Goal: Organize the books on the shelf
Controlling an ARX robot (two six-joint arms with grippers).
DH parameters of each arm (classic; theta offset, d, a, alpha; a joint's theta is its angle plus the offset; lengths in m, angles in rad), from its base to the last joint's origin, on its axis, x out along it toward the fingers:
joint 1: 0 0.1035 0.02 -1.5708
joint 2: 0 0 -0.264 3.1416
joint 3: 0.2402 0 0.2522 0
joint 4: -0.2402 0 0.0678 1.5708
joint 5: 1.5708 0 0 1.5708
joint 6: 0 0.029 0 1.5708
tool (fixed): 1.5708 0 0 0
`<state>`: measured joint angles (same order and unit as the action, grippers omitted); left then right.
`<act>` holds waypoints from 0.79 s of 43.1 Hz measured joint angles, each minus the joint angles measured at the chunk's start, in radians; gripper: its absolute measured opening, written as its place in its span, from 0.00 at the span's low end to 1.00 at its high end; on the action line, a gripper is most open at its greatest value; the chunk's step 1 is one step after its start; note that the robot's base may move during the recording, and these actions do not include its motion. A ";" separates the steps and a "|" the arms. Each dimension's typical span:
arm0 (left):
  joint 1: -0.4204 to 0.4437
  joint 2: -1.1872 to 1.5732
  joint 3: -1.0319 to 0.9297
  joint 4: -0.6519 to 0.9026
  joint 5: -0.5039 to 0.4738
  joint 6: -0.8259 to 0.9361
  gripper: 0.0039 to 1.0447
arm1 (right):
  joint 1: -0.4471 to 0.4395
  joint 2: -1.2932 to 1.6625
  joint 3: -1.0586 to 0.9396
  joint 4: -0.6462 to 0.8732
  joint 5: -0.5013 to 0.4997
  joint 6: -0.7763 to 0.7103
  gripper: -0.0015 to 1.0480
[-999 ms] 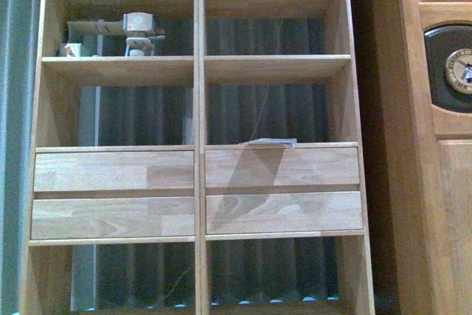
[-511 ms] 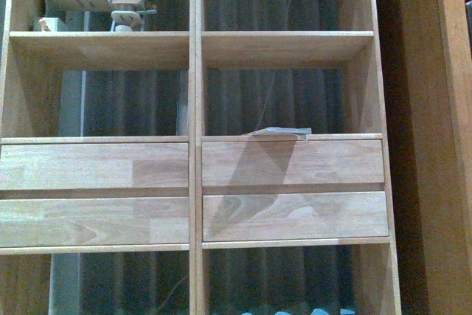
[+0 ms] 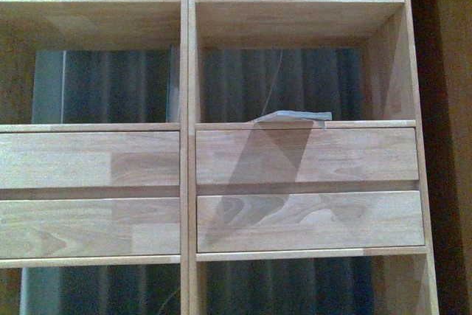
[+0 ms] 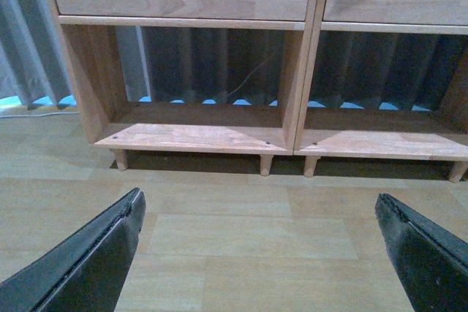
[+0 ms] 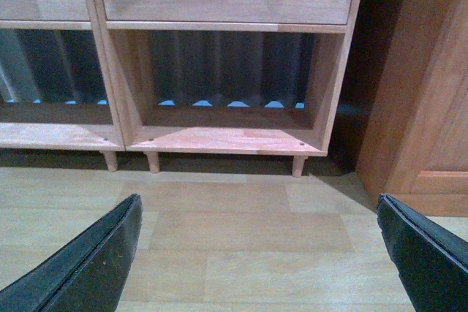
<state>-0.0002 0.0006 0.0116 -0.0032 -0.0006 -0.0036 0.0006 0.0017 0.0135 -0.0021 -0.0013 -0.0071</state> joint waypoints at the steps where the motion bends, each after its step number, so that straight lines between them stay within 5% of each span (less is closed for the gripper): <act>1: 0.000 0.000 0.000 0.000 0.000 0.000 0.93 | 0.000 0.000 0.000 0.000 0.000 0.000 0.93; 34: 0.000 0.001 0.000 0.000 0.000 0.000 0.93 | 0.000 0.000 0.000 0.000 0.001 0.000 0.93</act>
<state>-0.0002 0.0017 0.0116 -0.0032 -0.0006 -0.0036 0.0006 0.0017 0.0132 -0.0021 -0.0006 -0.0071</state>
